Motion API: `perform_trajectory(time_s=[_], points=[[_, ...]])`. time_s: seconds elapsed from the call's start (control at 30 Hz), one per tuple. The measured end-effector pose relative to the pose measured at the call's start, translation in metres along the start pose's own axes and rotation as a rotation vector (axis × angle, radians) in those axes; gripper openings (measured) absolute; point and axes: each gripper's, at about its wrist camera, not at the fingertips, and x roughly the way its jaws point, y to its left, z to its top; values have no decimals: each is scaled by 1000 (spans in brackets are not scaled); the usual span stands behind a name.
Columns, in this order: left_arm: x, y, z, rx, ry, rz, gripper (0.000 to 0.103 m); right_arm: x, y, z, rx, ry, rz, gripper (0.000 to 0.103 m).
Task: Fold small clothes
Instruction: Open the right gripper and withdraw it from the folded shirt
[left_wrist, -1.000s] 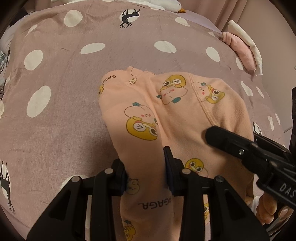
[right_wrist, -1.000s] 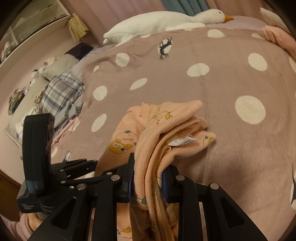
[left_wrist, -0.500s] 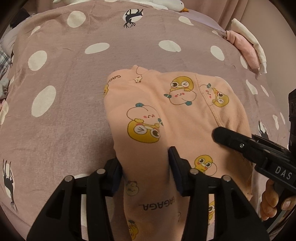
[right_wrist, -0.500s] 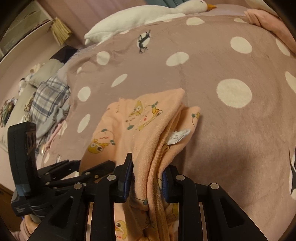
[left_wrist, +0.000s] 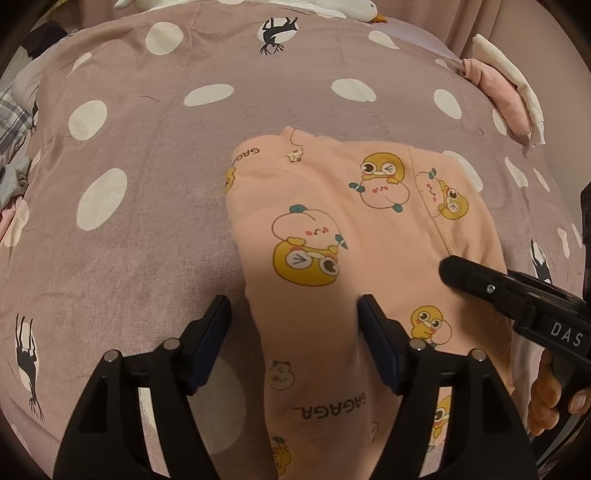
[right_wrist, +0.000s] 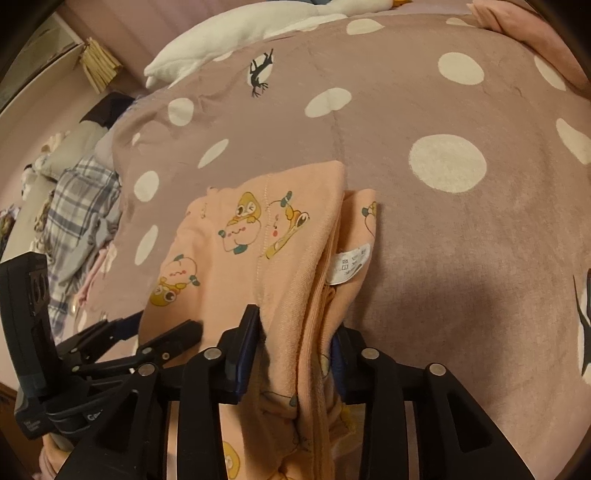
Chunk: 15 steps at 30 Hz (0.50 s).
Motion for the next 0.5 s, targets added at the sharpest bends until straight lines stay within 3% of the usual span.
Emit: perform_trajectory(time_s=[0.17,0.5], points=[[0,2,-1,-13,7,23,84,-3,-2,1,12,5,-8,40],[-6,6,-11,-32,16,26,87,-16,1,-4,-15,-4,16,44]])
